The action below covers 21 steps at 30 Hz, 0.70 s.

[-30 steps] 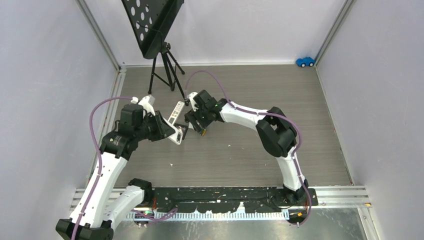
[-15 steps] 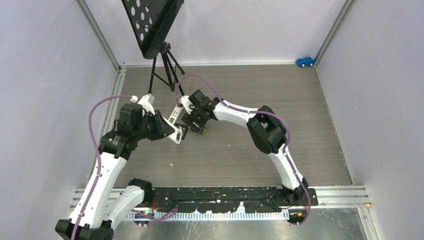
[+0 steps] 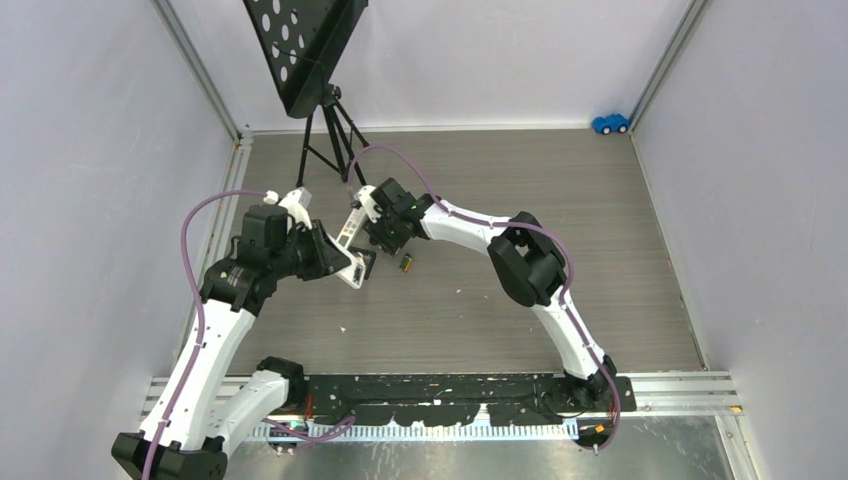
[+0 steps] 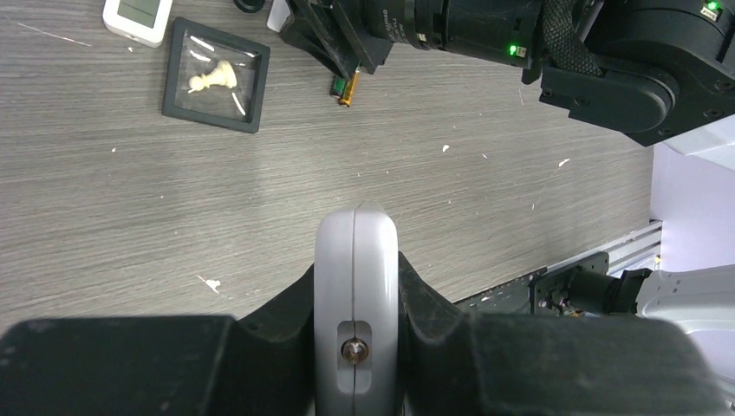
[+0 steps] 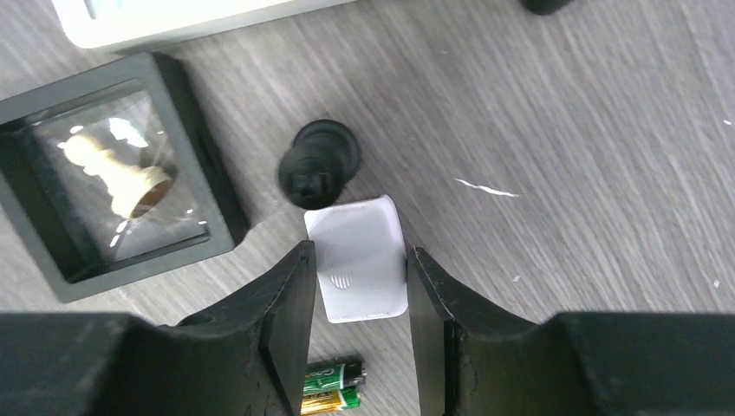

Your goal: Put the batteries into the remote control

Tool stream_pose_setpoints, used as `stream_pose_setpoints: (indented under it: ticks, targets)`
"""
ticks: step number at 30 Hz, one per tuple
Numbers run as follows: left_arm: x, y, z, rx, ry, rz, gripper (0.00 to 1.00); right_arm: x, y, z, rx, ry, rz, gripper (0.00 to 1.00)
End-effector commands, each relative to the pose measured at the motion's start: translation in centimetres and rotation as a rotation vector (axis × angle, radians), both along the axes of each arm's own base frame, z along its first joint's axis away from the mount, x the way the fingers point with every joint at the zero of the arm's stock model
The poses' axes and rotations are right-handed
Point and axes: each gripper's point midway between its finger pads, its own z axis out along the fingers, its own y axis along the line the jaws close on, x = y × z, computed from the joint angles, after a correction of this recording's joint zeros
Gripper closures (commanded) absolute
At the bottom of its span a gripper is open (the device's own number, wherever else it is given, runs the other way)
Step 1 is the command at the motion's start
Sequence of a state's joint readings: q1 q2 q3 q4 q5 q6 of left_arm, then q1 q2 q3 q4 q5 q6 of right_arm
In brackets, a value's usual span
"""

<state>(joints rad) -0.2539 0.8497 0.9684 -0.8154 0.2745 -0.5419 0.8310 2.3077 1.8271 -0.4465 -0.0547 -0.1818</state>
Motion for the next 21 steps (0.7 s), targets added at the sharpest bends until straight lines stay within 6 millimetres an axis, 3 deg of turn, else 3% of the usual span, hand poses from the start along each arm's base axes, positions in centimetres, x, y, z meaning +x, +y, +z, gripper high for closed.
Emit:
stream_pose_setpoints:
  ticks: [1, 6, 8, 16, 21]
  targets:
    - [0.6, -0.6, 2.0, -0.038, -0.058, -0.017, 1.0, 2.9, -4.5, -0.4, -0.085, -0.044, -0.187, 0.61]
    - [0.5, -0.7, 2.0, -0.042, -0.055, -0.021, 1.0, 5.7, -9.4, -0.1, -0.086, -0.046, -0.409, 0.61]
    - [0.5, -0.7, 2.0, -0.043, -0.054, -0.022, 1.0, 5.7, -11.4, -0.4, -0.102, -0.017, -0.502, 0.6]
    - [0.5, -1.1, 1.8, -0.067, -0.046, -0.029, 1.0, 1.4, -17.1, -2.2, -0.218, 0.046, -0.763, 0.59]
    - [0.7, -1.4, 1.4, -0.08, -0.038, -0.031, 1.0, -2.6, -18.6, -1.8, -0.194, 0.146, -0.846, 0.59]
